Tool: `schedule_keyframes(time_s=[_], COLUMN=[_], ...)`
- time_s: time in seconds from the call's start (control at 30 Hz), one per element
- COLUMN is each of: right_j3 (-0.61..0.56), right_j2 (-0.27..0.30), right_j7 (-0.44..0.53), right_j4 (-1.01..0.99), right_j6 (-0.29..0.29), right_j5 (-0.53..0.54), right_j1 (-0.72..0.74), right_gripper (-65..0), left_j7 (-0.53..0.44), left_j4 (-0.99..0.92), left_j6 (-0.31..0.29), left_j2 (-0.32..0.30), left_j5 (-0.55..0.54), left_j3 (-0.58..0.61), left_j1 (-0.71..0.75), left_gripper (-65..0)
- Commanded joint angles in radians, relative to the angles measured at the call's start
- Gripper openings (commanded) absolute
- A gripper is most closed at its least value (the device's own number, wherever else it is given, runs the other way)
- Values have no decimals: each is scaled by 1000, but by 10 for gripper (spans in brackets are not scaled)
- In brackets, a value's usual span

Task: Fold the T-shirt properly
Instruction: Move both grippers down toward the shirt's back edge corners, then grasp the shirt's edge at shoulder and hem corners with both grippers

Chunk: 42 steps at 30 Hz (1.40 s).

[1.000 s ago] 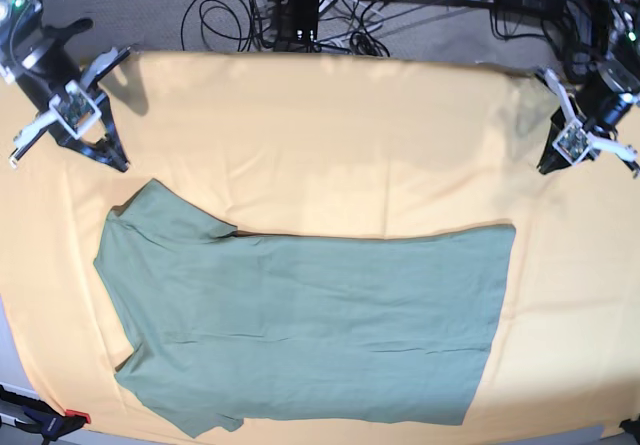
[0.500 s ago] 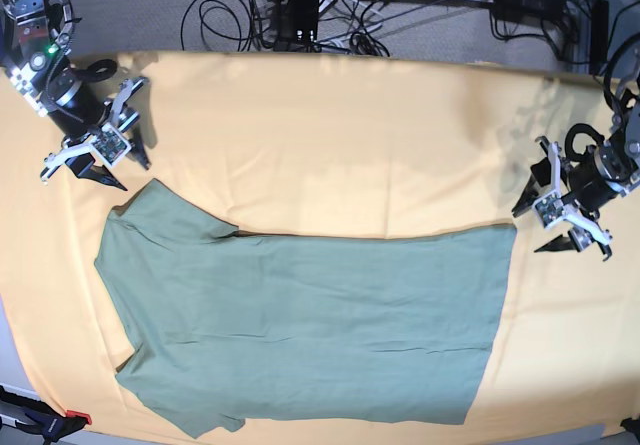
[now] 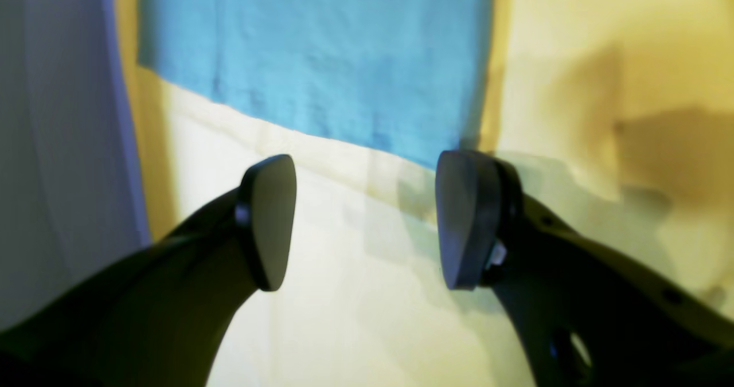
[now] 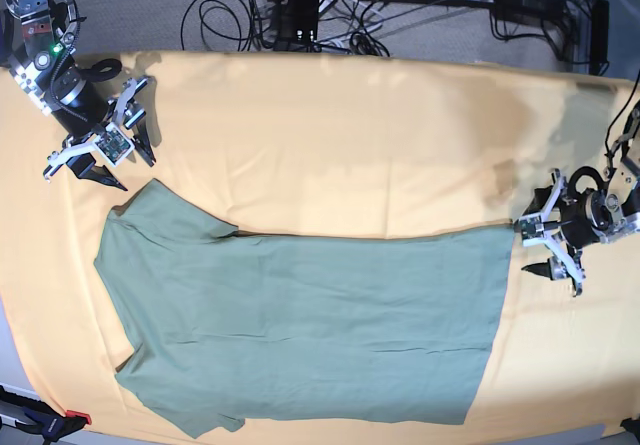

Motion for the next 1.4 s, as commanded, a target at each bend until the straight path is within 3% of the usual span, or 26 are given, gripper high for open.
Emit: schedule_keyframes(time_s=[0.0, 0.13, 0.47, 0.53, 0.67, 0.87, 0.93, 0.97, 1.07, 1.23, 1.37], right_j3=[10, 10, 10, 10, 10, -3, -55, -94, -222, -343, -349], right_j2=[17, 17, 17, 17, 16, 21, 35, 43, 67, 71, 71], right_j7=[23, 23, 13, 13, 36, 45, 45, 44, 37, 3, -3], right_j4=[13, 13, 13, -4, -154, -340, -343, -343, -356, -417, -460], right_j6=[-10, -11, -14, -14, 27, 203, 234, 232, 124, 17, -6], right_j5=[8, 8, 8, 13, 53, 104, 115, 92, -52, -148, -157], right_j1=[6, 6, 22, 39, 133, 286, 311, 325, 367, 442, 481], right_gripper=[-333, -333, -333, -333, -333, -332, -330, -330, -305, -286, -295], left_j7=[-17, -16, -17, -16, -13, -11, -9, -8, 14, 29, 29], left_j4=[-15, -99, -229, -246, -256, -256, -256, -256, -256, -256, -256], left_j6=[16, 16, 16, 2, -44, -55, -55, -55, -55, -55, -55], left_j2=[-5, 59, 191, 210, 225, 222, 221, 221, 219, 210, 192], left_j5=[1, 3, 3, 3, 2, 2, 1, -6, -51, -55, -68], left_j3=[13, 89, 92, 92, 92, 92, 92, 92, 92, 92, 92], left_j1=[-47, -111, -182, -182, -182, -190, -191, -191, -191, -191, -191], left_gripper=[-264, -264, -268, -345, -650, -650, -650, -650, -650, -650, -650])
